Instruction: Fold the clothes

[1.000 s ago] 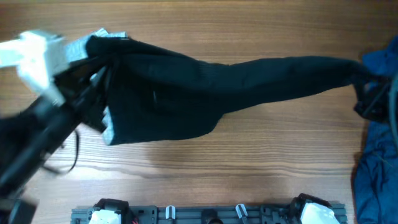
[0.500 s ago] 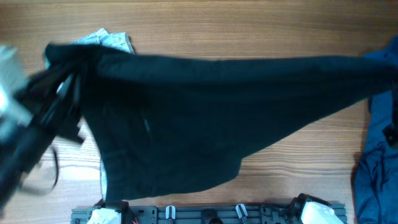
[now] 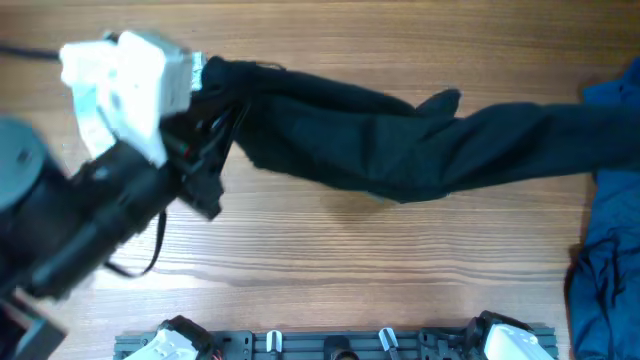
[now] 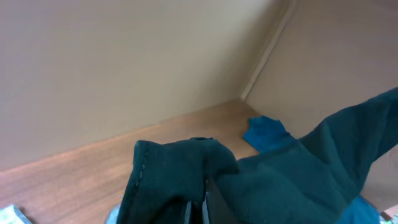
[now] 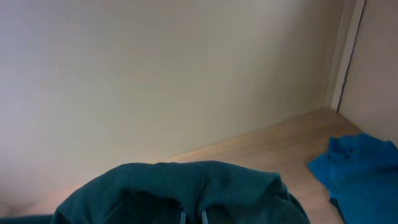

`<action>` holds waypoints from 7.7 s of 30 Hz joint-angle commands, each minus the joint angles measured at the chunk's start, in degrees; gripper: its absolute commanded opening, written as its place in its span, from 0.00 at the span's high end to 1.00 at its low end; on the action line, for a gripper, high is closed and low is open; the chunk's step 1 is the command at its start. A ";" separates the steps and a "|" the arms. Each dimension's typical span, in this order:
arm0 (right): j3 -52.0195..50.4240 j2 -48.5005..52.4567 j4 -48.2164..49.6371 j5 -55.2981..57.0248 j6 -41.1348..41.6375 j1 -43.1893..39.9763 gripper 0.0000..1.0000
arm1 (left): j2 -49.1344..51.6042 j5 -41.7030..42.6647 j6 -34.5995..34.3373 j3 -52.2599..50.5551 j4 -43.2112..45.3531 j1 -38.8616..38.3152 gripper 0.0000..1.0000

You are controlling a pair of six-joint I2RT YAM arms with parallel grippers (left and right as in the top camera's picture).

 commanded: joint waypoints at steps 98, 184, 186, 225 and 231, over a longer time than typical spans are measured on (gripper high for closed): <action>-67.43 23.02 24.13 13.94 -4.35 5.75 0.02 | 31.36 13.99 3.10 -42.75 9.18 37.99 0.92; -86.05 39.19 77.70 -17.81 4.15 -0.09 0.94 | 35.50 -1.36 -3.48 -45.24 6.16 27.82 0.96; -82.14 38.27 74.66 -23.19 0.52 -1.03 0.58 | 35.50 -1.33 -3.63 -45.24 6.16 28.26 0.96; -81.66 24.59 39.87 11.21 5.99 -5.29 0.85 | 35.50 0.42 -4.44 -45.24 7.65 28.33 0.70; -85.61 24.59 29.66 -2.75 -2.95 -6.08 0.28 | 35.50 2.47 -4.24 -45.24 7.48 28.33 0.38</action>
